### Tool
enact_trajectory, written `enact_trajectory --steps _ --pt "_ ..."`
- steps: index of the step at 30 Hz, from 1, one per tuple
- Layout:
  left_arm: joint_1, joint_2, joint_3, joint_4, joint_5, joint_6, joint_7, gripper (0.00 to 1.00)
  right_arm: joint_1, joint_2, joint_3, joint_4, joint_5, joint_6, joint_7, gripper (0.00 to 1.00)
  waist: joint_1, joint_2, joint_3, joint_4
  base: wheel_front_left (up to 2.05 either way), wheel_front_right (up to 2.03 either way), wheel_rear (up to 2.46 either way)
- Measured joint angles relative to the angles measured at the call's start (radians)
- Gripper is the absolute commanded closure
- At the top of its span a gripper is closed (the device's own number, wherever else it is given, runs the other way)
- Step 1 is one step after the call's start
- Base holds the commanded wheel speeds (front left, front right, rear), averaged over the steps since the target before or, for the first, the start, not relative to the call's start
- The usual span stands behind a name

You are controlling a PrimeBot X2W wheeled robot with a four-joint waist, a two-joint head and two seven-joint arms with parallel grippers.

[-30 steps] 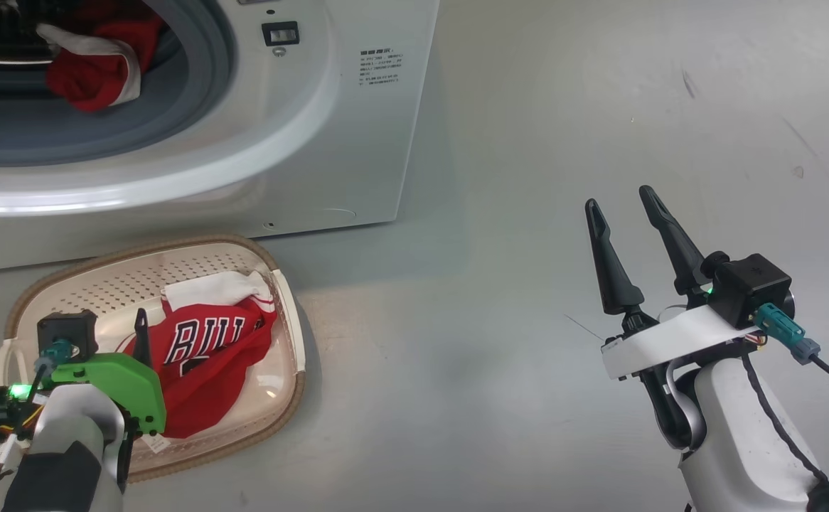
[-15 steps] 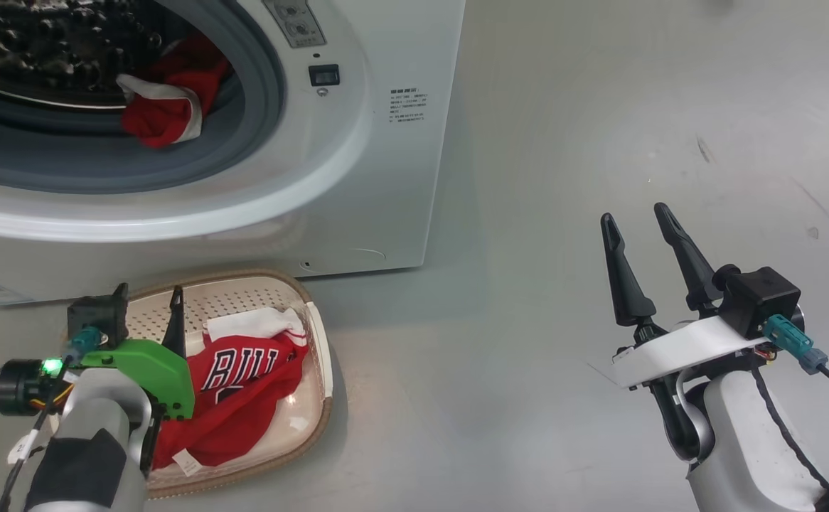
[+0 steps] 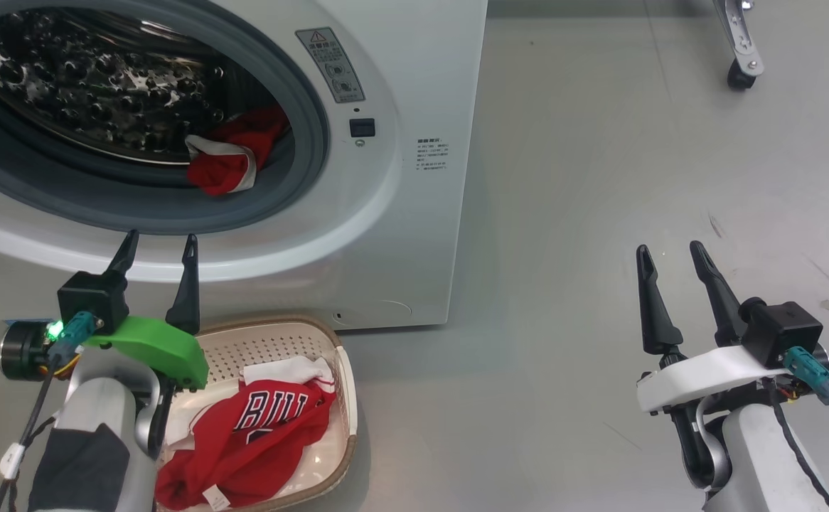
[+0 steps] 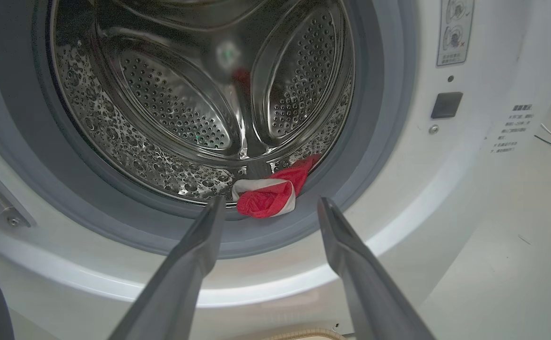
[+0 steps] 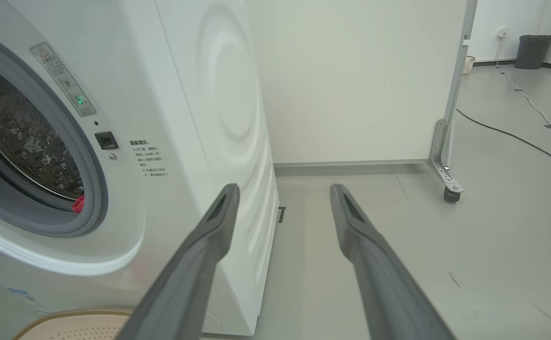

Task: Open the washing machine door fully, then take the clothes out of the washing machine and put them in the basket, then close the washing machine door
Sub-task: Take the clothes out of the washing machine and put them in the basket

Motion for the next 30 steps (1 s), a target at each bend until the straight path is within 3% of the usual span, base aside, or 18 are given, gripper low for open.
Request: enact_trajectory --steps 30 --pt "0.292 -0.030 0.028 -0.291 0.000 0.025 0.000 0.00 0.088 -0.003 0.048 -0.021 -0.001 0.000 0.000 0.00 0.0000 0.0000 -0.097 0.016 0.00 0.00 0.00"
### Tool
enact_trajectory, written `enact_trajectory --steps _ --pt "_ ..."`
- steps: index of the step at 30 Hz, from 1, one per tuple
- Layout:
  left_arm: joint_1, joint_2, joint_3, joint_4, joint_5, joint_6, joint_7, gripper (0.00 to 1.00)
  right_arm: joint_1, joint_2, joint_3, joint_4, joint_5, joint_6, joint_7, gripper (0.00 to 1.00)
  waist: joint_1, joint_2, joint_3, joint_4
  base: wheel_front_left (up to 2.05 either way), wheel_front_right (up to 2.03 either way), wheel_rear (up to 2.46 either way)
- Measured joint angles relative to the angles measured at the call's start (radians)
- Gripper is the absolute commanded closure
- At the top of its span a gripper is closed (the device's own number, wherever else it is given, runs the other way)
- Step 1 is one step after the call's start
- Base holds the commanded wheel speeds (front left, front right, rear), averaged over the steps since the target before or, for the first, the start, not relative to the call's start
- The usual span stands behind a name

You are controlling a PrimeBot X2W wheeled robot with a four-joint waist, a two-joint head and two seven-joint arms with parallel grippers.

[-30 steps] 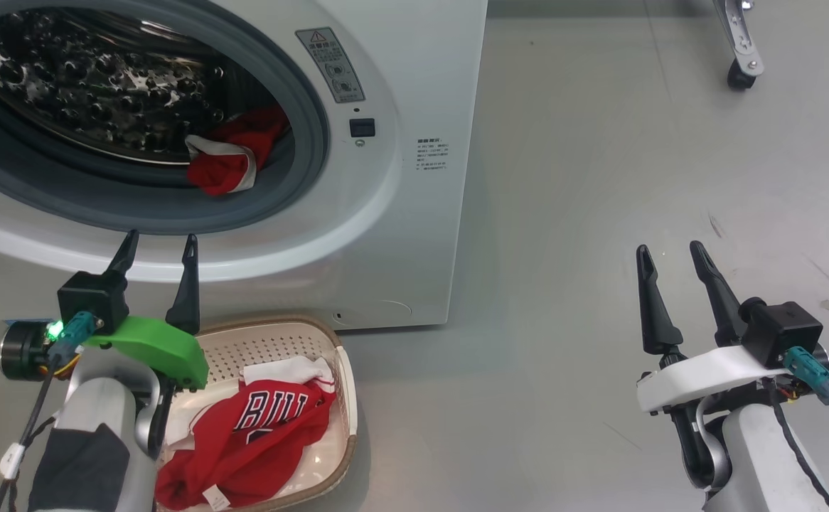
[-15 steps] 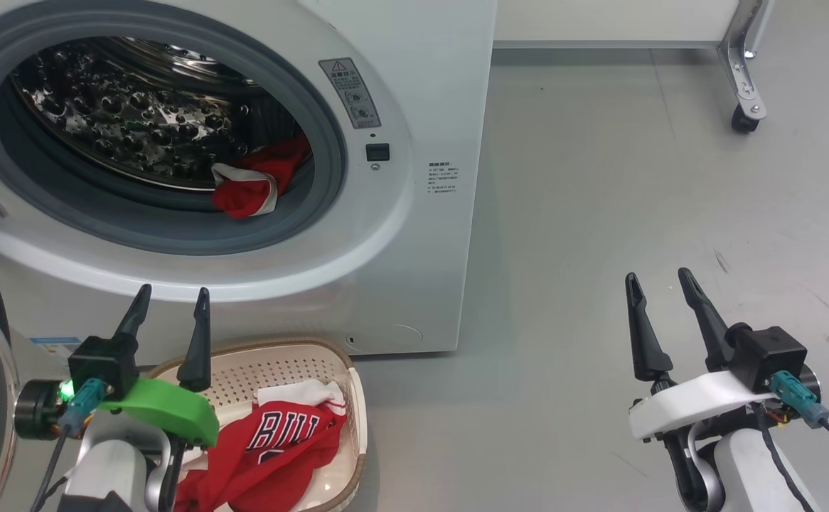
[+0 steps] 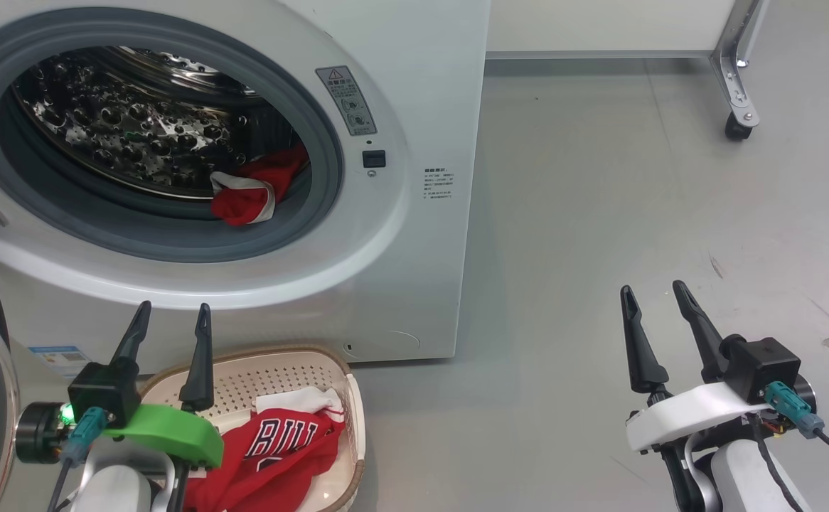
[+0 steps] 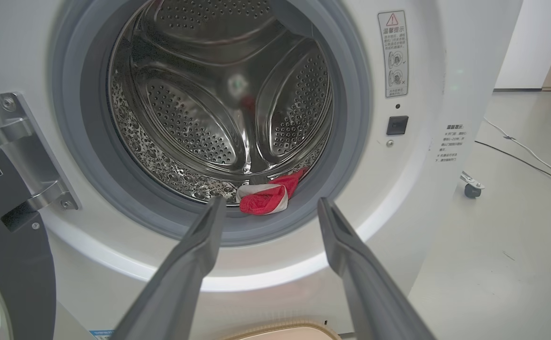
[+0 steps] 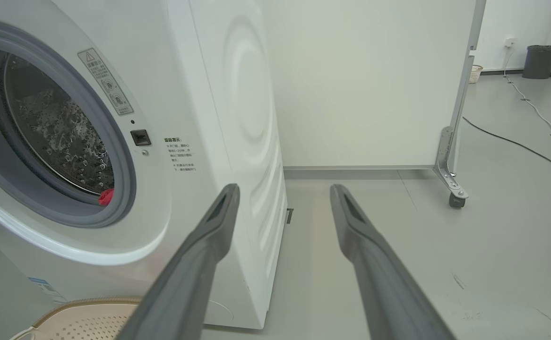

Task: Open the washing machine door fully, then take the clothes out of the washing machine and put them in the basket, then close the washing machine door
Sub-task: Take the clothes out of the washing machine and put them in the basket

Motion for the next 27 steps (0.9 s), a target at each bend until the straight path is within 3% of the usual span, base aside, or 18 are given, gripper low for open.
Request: enact_trajectory --steps 27 --pt "0.071 -0.004 -0.016 -0.077 0.003 0.003 0.000 0.00 0.018 -0.001 0.011 0.000 0.001 0.000 0.000 0.00 0.0000 0.0000 -0.006 -0.003 0.00 0.00 0.00"
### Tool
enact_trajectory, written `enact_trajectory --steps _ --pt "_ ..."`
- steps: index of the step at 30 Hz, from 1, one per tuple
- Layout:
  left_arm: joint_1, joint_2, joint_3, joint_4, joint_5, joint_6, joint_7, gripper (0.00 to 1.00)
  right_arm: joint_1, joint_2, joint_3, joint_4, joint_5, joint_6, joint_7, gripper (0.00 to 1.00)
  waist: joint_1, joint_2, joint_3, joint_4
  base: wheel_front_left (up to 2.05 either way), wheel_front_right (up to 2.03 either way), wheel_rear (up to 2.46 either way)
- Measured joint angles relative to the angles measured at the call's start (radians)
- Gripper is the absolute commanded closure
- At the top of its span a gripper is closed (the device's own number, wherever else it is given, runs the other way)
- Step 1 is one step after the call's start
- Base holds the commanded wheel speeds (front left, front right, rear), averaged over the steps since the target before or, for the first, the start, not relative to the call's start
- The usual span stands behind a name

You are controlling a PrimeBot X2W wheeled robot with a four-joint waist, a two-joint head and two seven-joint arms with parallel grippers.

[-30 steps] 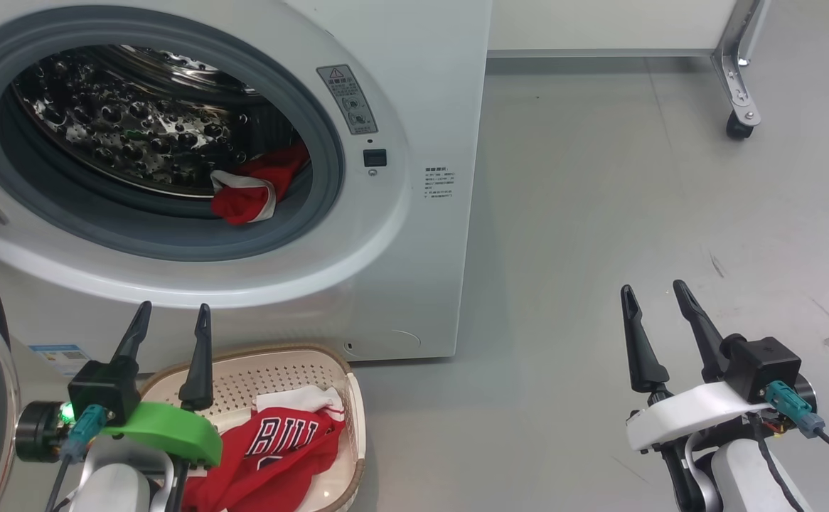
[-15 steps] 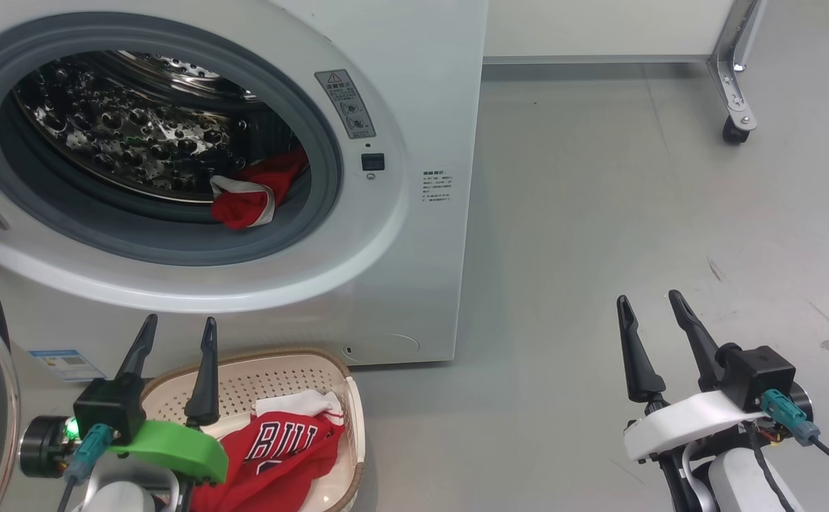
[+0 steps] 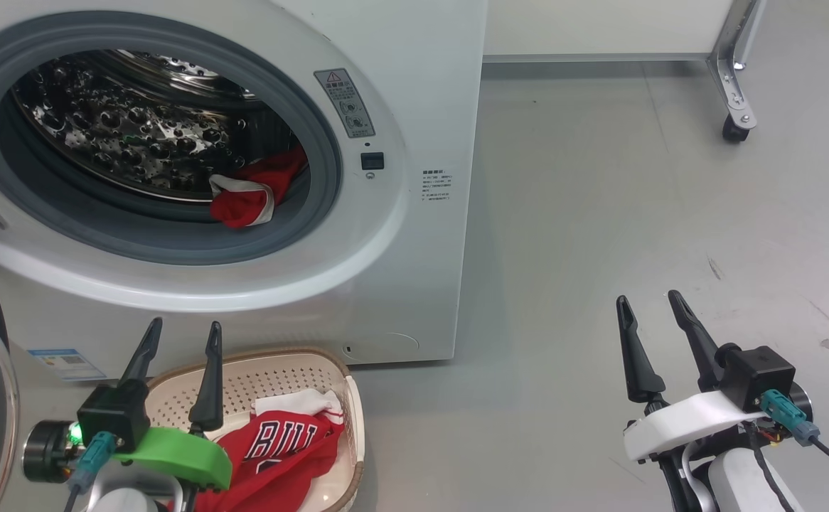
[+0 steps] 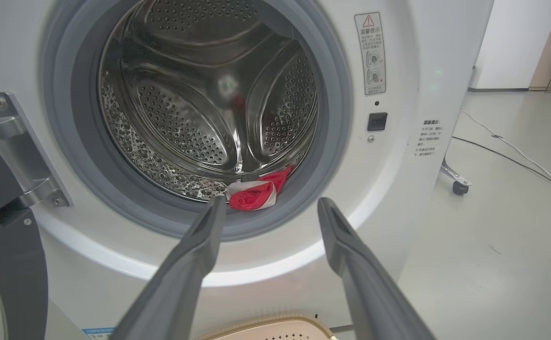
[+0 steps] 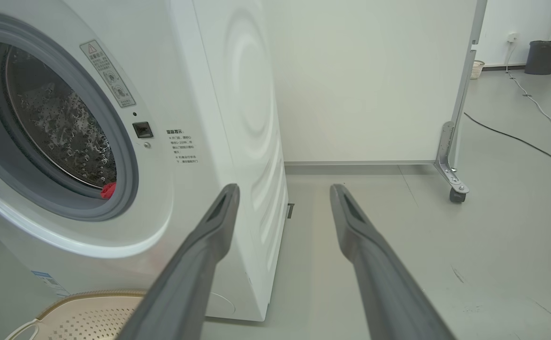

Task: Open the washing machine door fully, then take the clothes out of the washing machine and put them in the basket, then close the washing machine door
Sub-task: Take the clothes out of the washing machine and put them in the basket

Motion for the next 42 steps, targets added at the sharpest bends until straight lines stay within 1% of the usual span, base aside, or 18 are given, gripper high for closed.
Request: enact_trajectory --steps 3,27,35,42 --pt "0.007 0.000 -0.001 -0.004 0.000 0.007 0.000 0.00 0.000 0.000 0.000 0.000 0.000 0.000 0.000 0.00 0.0000 0.0000 0.001 0.000 0.00 0.00 0.00" --pt "0.013 -0.002 -0.001 -0.026 0.002 0.018 0.000 0.00 0.000 0.000 0.004 -0.008 0.001 0.000 0.000 0.00 0.0000 0.0000 0.018 -0.005 0.00 0.00 0.00" --pt "0.013 -0.002 -0.001 -0.040 0.002 0.021 0.000 0.00 0.000 0.001 0.007 -0.021 0.001 0.000 0.000 0.00 0.0000 0.0000 0.053 -0.017 0.00 0.00 0.00" --pt "0.000 0.010 -0.001 -0.060 0.026 0.021 0.000 0.00 -0.002 0.001 0.008 -0.038 0.003 0.000 0.000 0.00 0.0000 0.0000 0.116 -0.029 0.00 0.00 0.00"
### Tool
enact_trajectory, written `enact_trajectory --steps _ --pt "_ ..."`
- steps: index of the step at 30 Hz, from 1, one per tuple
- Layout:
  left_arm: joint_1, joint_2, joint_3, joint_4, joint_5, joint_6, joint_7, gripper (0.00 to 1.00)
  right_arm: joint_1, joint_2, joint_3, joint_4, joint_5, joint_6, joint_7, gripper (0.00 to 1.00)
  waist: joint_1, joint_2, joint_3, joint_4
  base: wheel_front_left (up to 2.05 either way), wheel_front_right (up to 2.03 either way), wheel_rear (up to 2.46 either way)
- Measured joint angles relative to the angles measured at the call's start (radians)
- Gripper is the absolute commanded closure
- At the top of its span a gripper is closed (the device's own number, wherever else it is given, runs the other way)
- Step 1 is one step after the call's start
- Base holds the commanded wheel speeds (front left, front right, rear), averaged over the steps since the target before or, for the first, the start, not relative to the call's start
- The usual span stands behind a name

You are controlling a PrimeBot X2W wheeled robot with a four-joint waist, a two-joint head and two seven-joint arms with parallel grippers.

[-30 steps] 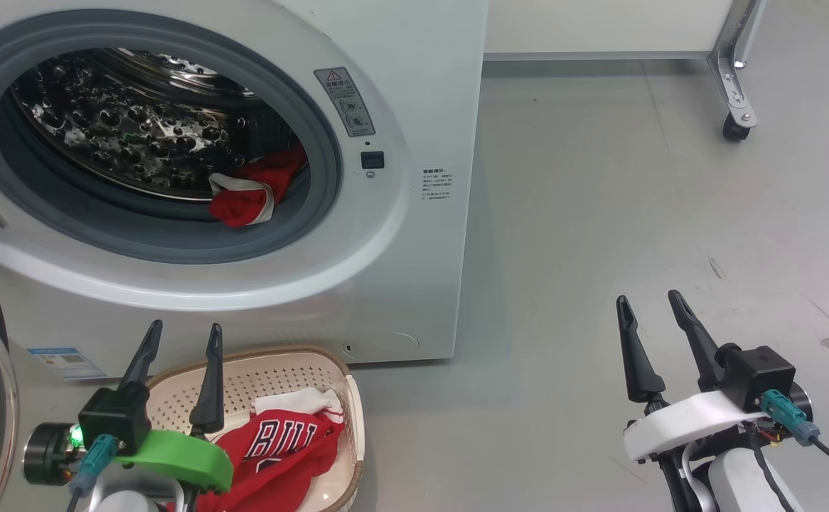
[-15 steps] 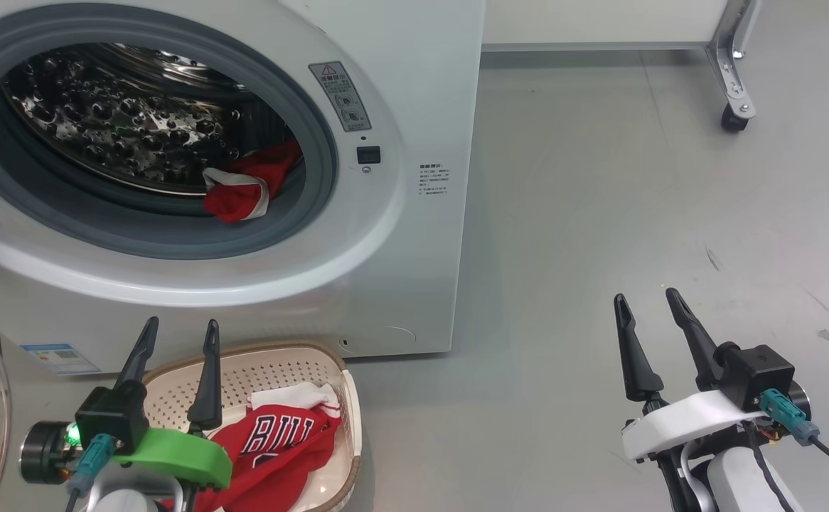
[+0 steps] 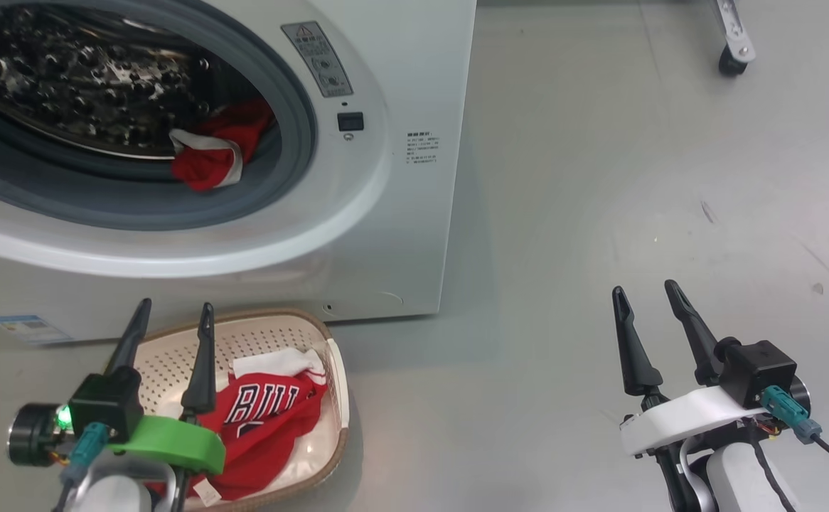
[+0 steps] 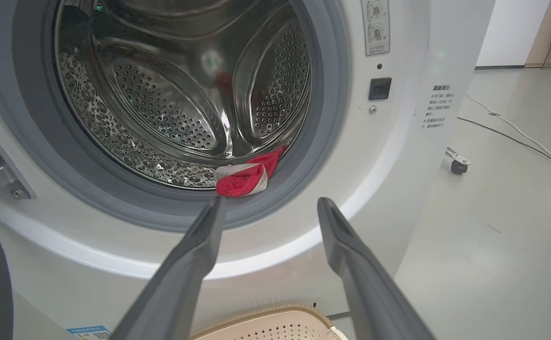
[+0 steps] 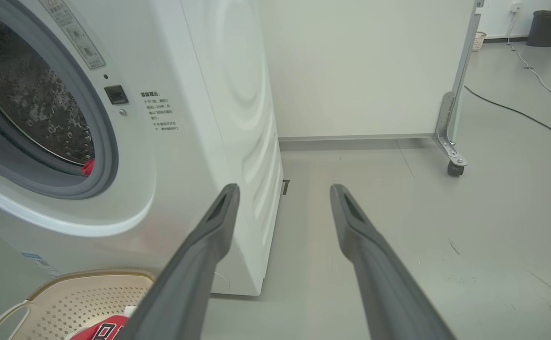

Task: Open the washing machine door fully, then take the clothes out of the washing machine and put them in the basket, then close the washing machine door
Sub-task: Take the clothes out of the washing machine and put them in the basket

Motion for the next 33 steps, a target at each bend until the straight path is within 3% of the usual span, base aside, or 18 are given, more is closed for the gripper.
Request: enact_trajectory --steps 16,26,33 --pt "-0.211 0.077 0.035 -0.053 0.007 -0.005 0.079 0.00 -0.102 0.001 0.036 -0.044 0.007 0.000 0.000 0.00 0.0000 0.0000 0.209 -0.040 0.00 0.00 0.00" --pt "-0.404 0.156 0.106 0.008 -0.017 -0.006 0.236 0.00 -0.167 0.003 0.065 -0.049 0.008 0.000 0.000 0.00 0.0000 0.0000 0.326 -0.090 0.00 0.00 0.00" --pt "-0.522 0.177 0.115 0.057 -0.037 -0.007 0.312 0.00 -0.186 0.005 0.071 -0.049 0.015 0.000 0.000 0.00 0.0000 0.0000 0.371 -0.131 0.00 0.00 0.00"
